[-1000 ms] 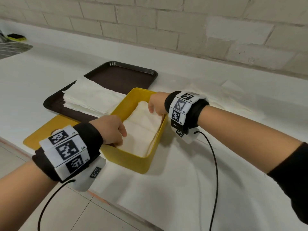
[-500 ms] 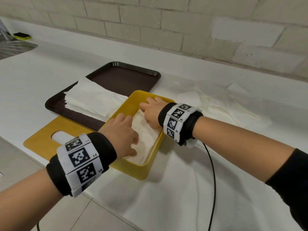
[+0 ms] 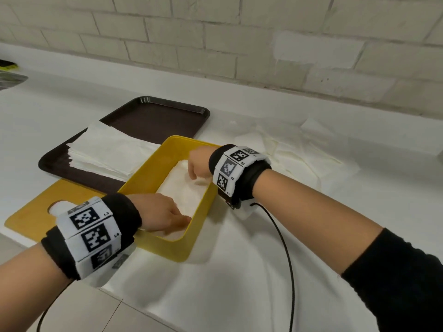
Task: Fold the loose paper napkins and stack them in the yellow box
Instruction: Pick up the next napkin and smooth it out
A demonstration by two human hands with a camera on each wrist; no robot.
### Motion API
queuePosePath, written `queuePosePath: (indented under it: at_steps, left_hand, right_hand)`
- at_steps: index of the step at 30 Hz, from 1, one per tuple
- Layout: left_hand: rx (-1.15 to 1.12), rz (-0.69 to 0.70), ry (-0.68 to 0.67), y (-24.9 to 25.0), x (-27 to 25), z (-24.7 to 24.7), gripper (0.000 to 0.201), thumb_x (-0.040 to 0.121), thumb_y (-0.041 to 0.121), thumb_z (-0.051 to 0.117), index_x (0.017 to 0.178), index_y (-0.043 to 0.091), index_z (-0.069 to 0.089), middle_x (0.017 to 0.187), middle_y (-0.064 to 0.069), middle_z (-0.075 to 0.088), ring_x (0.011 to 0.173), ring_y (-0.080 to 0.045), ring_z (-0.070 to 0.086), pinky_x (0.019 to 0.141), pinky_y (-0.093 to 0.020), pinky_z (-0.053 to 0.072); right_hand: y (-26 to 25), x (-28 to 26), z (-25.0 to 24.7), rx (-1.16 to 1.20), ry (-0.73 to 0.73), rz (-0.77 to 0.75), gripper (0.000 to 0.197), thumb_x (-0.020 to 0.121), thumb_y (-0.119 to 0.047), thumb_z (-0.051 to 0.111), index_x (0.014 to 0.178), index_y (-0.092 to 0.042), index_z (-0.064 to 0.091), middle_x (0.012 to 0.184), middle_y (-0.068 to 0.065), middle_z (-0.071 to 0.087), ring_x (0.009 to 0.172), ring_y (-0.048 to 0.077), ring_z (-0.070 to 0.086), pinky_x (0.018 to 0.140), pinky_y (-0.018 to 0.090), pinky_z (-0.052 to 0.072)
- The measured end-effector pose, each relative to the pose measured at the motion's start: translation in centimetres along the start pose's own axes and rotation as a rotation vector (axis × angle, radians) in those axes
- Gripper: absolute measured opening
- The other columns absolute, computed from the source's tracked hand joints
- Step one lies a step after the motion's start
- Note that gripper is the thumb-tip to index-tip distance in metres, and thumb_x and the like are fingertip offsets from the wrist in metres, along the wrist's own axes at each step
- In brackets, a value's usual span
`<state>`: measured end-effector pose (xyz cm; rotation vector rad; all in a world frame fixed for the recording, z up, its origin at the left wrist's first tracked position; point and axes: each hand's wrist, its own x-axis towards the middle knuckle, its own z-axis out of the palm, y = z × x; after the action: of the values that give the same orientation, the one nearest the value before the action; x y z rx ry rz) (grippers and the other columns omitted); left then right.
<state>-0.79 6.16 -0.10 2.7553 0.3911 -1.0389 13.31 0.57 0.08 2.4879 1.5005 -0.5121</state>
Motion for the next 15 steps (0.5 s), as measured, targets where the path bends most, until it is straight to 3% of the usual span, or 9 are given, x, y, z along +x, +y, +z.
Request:
queuePosePath:
  at_steps: [2, 4, 6, 8, 9, 10, 11, 13, 15]
  left_hand:
    - [-0.093, -0.008, 0.055, -0.6, -0.8, -0.3, 0.050, 0.094, 0.055, 0.031, 0.088, 0.020, 0.067, 0.096, 0.000, 0.067, 0.090, -0.015, 0.058, 0.089, -0.028, 0.040]
    - [-0.166, 0.018, 0.163, -1.0, -2.5, -0.6, 0.040, 0.091, 0.056, 0.033, 0.091, 0.033, 0.066, 0.099, 0.009, 0.065, 0.091, -0.008, 0.054, 0.088, -0.025, 0.039]
    - [-0.295, 0.047, 0.382, -0.9, -4.6, -0.5, 0.041, 0.081, 0.070, 0.033, 0.092, 0.044, 0.063, 0.099, 0.017, 0.064, 0.089, -0.002, 0.054, 0.079, -0.021, 0.039]
    - [-0.464, 0.093, 0.675, 0.1, -7.2, -0.5, 0.066, 0.055, 0.095, 0.022, 0.087, 0.054, 0.063, 0.080, 0.015, 0.068, 0.079, -0.002, 0.059, 0.069, -0.019, 0.042]
    - [-0.522, 0.124, 0.780, 0.7, -8.1, -0.5, 0.073, 0.046, 0.100, 0.019, 0.088, 0.058, 0.061, 0.077, 0.016, 0.068, 0.076, -0.004, 0.061, 0.069, -0.023, 0.047]
    - [-0.572, 0.166, 0.838, 1.5, -8.6, -0.6, 0.071, 0.047, 0.099, 0.023, 0.090, 0.057, 0.061, 0.077, 0.019, 0.067, 0.074, -0.005, 0.063, 0.072, -0.029, 0.051]
    - [-0.624, 0.212, 0.858, 2.6, -8.6, -0.8, 0.063, 0.056, 0.094, 0.031, 0.090, 0.052, 0.063, 0.079, 0.022, 0.067, 0.073, -0.005, 0.063, 0.075, -0.035, 0.053]
    - [-0.682, 0.242, 0.849, 5.7, -7.6, -1.4, 0.037, 0.079, 0.067, 0.048, 0.088, 0.037, 0.067, 0.081, 0.018, 0.066, 0.072, -0.006, 0.062, 0.078, -0.035, 0.052]
    - [-0.682, 0.260, 0.858, 9.1, -5.1, -2.0, 0.017, 0.089, 0.039, 0.051, 0.090, 0.028, 0.064, 0.084, 0.009, 0.066, 0.073, -0.011, 0.063, 0.076, -0.032, 0.051]
  right_hand:
    - [1.3, -2.5, -0.4, 0.169, 0.211, -0.002, 0.036, 0.093, -0.006, 0.037, 0.122, -0.012, 0.057, 0.129, 0.007, 0.052, 0.114, 0.026, 0.052, 0.095, 0.034, 0.043]
    - [2.9, -6.1, -0.6, 0.273, 0.364, -0.018, 0.036, 0.092, -0.004, 0.038, 0.119, -0.014, 0.059, 0.127, 0.007, 0.053, 0.115, 0.025, 0.051, 0.098, 0.030, 0.040]
    - [5.3, -8.5, -0.1, 0.364, 0.473, 0.016, 0.030, 0.092, -0.005, 0.040, 0.114, -0.011, 0.061, 0.122, 0.007, 0.057, 0.112, 0.021, 0.052, 0.091, 0.021, 0.034]
    - [8.0, -10.4, 0.7, 0.452, 0.529, 0.108, 0.024, 0.093, -0.008, 0.044, 0.110, -0.009, 0.061, 0.116, 0.006, 0.060, 0.106, 0.019, 0.054, 0.082, 0.016, 0.033]
    - [9.3, -11.0, 1.1, 0.490, 0.538, 0.153, 0.021, 0.092, -0.010, 0.047, 0.108, -0.008, 0.061, 0.113, 0.006, 0.060, 0.102, 0.019, 0.055, 0.080, 0.016, 0.033]
    - [10.4, -11.5, 1.4, 0.522, 0.533, 0.197, 0.019, 0.092, -0.011, 0.048, 0.106, -0.008, 0.061, 0.109, 0.005, 0.061, 0.097, 0.018, 0.055, 0.078, 0.017, 0.034]
    - [11.4, -11.5, 1.8, 0.550, 0.521, 0.236, 0.019, 0.092, -0.012, 0.048, 0.105, -0.007, 0.060, 0.105, 0.004, 0.060, 0.092, 0.016, 0.053, 0.076, 0.017, 0.034]
    - [12.9, -11.0, 2.5, 0.588, 0.490, 0.303, 0.019, 0.091, -0.012, 0.049, 0.106, -0.006, 0.059, 0.099, 0.003, 0.057, 0.088, 0.016, 0.051, 0.072, 0.017, 0.033]
    - [14.0, -9.9, 3.1, 0.619, 0.468, 0.347, 0.020, 0.091, -0.013, 0.050, 0.108, -0.005, 0.058, 0.099, 0.005, 0.057, 0.096, 0.023, 0.054, 0.073, 0.019, 0.033]
